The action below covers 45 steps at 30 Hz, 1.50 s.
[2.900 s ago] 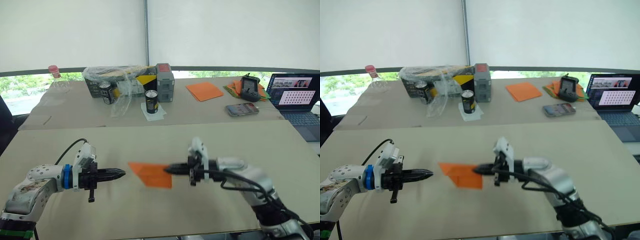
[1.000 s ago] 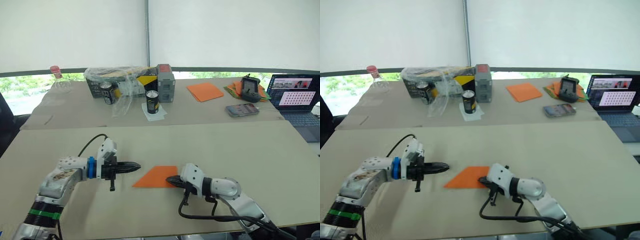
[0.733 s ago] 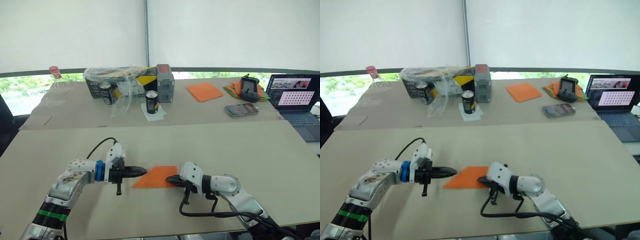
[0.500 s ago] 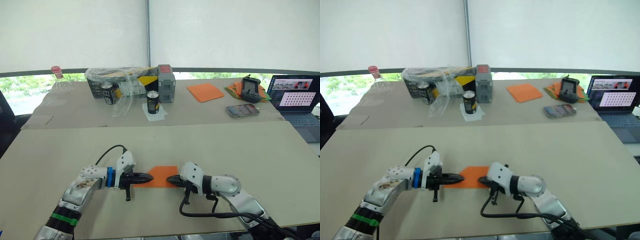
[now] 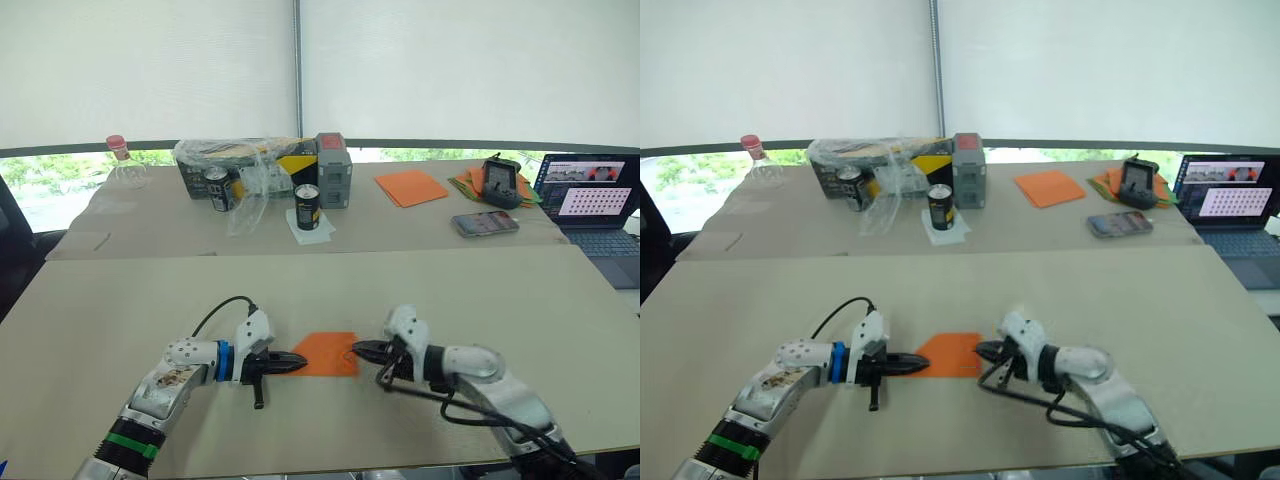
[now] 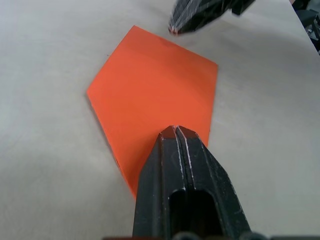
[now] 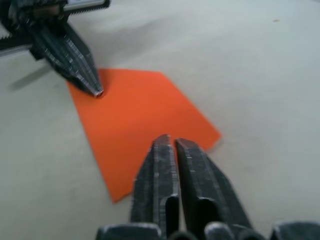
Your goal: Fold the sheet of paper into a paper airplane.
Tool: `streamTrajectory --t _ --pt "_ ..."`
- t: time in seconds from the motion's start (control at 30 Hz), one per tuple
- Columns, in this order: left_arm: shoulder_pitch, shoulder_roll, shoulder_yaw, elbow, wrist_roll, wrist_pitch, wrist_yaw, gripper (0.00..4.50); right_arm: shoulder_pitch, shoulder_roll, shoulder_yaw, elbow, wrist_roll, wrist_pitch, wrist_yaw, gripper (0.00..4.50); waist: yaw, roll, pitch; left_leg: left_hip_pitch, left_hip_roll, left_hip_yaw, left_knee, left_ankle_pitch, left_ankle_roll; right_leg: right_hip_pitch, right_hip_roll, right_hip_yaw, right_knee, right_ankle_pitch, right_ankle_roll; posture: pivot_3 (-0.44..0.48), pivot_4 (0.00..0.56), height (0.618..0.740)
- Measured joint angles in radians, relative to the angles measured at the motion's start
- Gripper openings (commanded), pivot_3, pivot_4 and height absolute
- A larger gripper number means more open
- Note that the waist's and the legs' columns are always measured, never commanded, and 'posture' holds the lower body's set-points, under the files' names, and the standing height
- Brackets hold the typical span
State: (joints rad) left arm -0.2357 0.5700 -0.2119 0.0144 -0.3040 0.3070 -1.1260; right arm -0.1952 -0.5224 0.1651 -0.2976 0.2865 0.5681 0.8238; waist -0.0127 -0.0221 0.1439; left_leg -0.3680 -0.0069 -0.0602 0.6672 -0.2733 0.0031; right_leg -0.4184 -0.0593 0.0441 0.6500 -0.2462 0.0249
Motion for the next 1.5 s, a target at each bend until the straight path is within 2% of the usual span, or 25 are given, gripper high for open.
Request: streamTrajectory --t 0.03,0.07,0.13,0.23,0.4,0.77,0.87,1.13,1.33,1.5 --pt "0.003 -0.003 -0.001 0.0 0.0 0.0 0.001 0.0 -0.014 -0.002 -0.019 -0.003 0.026 0.047 0.0 1.63 0.0 0.0 0.0 0.0 0.0 0.0 0.0 0.0 0.0 0.0 0.0 0.0 0.0 0.0 0.0 0.0 0.15 0.739" --pt "0.004 -0.005 -0.002 0.0 0.0 -0.001 0.002 0.0 -0.026 -0.001 -0.029 -0.003 0.043 0.076 -0.003 1.81 0.0 0.0 0.0 0.0 0.0 0.0 0.0 0.0 0.0 0.0 0.0 0.0 0.0 0.0 0.0 0.0 0.15 0.739" --pt "0.006 -0.007 -0.003 0.0 0.0 -0.001 0.004 0.0 -0.072 0.006 -0.04 0.006 0.074 0.157 -0.022 2.62 0.0 0.0 0.0 0.0 0.0 0.0 0.0 0.0 0.0 0.0 0.0 0.0 0.0 0.0 0.0 0.0 0.15 0.739" --pt "0.007 -0.012 -0.004 0.0 0.001 -0.002 0.007 0.0 -0.135 0.02 -0.04 0.045 0.112 0.252 -0.028 3.58 0.002 0.0 0.0 0.0 -0.001 0.0 0.0 0.0 0.0 0.0 0.0 0.0 0.0 0.0 0.0 0.0 0.15 0.739" --pt "0.006 -0.018 -0.005 0.0 0.001 -0.002 0.009 0.0 -0.184 0.044 -0.024 0.114 0.162 0.356 -0.02 3.58 0.004 0.0 0.0 -0.001 -0.002 0.0 0.0 0.0 0.0 0.0 -0.002 0.0 -0.001 0.0 0.001 0.0 0.15 0.739" --pt "0.016 -0.018 -0.002 -0.001 0.006 -0.028 0.021 0.0 -0.212 0.079 -0.028 0.173 0.238 0.438 -0.001 3.58 0.003 0.001 -0.001 -0.001 -0.002 -0.001 0.0 0.0 0.0 0.0 -0.002 0.0 -0.001 0.001 0.001 0.0 0.15 0.739" --pt "0.016 -0.018 -0.003 -0.001 0.006 -0.032 0.022 0.0 -0.216 0.079 -0.032 0.181 0.244 0.437 -0.001 2.77 0.003 0.001 -0.001 -0.001 -0.002 -0.001 0.0 0.0 0.0 0.0 -0.002 0.0 -0.001 0.001 0.001 0.0 0.15 0.739" --pt "0.016 -0.017 -0.006 0.003 0.007 -0.041 0.019 0.0 -0.219 0.065 -0.04 0.182 0.237 0.374 0.003 0.03 0.003 0.001 -0.001 -0.001 -0.002 -0.001 0.0 0.0 0.0 0.0 -0.002 0.0 -0.001 0.001 0.001 0.0 0.15 0.739" --pt "0.014 -0.018 -0.009 0.004 0.008 -0.041 0.017 0.0 -0.216 0.034 -0.009 0.174 0.205 0.297 0.033 0.03 0.003 0.001 -0.001 -0.001 -0.002 -0.001 0.0 0.0 0.0 0.0 -0.002 0.0 -0.001 0.001 0.002 0.0 0.15 0.739" --pt "0.01 -0.018 -0.011 0.008 0.008 -0.041 0.012 0.0 -0.168 -0.029 0.059 0.138 0.086 -0.015 0.133 0.03 0.003 0.001 -0.001 -0.001 -0.002 0.0 0.001 0.0 0.0 0.0 -0.002 0.0 -0.002 0.001 0.002 0.0 0.15 0.739"
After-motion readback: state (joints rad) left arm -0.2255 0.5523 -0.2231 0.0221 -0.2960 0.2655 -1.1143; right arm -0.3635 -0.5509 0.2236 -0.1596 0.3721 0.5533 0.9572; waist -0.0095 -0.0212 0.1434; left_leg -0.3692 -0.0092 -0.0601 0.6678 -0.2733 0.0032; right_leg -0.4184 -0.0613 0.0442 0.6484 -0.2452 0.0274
